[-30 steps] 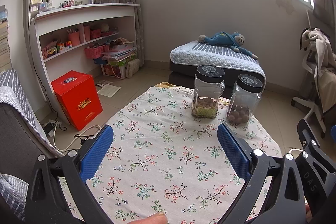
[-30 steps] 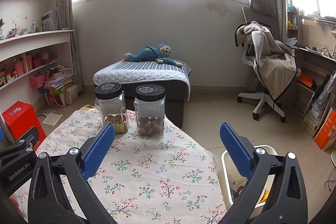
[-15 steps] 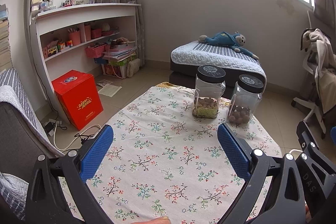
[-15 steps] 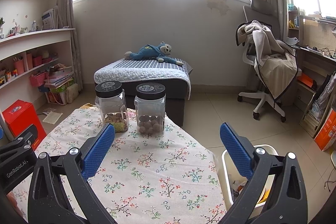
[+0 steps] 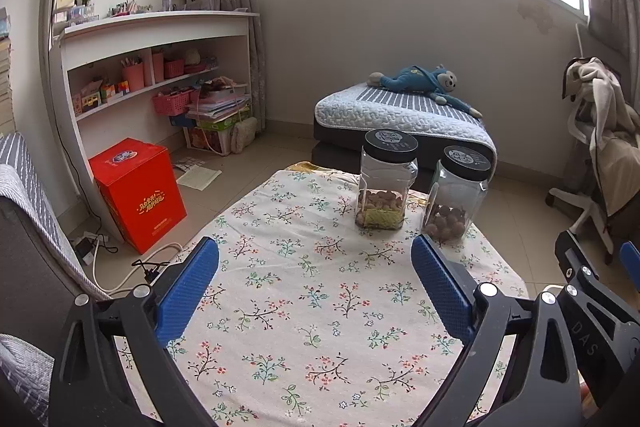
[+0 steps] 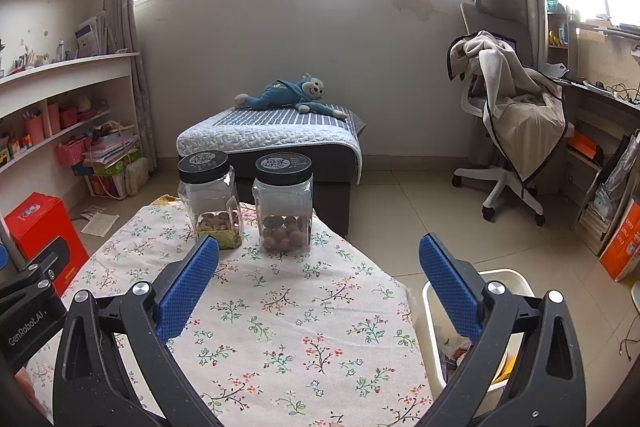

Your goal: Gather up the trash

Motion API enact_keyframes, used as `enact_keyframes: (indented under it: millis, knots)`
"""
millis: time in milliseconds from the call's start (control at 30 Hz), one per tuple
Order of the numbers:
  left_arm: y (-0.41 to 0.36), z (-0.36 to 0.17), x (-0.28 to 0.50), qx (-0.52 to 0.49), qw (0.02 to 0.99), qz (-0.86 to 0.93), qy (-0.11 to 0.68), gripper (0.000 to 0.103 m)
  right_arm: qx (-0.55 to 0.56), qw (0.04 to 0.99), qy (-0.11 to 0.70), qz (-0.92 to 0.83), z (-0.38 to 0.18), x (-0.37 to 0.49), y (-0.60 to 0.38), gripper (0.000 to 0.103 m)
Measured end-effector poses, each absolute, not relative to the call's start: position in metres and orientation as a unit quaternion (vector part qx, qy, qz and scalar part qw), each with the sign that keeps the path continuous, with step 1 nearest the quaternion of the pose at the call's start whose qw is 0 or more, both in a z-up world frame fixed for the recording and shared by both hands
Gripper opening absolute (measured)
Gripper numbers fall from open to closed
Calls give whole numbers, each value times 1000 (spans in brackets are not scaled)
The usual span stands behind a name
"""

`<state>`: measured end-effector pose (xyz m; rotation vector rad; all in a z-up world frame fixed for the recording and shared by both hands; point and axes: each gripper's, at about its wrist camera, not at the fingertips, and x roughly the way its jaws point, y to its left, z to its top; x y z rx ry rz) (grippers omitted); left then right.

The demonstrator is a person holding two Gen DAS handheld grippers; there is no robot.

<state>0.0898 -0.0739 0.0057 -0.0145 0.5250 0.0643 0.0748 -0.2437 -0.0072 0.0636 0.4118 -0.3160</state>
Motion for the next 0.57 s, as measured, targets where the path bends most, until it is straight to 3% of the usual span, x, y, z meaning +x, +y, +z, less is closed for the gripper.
enact_keyframes:
  millis: [333,567]
  knots:
    - [-78,7,88,-11,966,29,257,91,32,966,204,-156,-6,75,-245,96]
    - [-76,8,88,-23,964,39,262,96,31,966,204,-155,-6,75,-245,96]
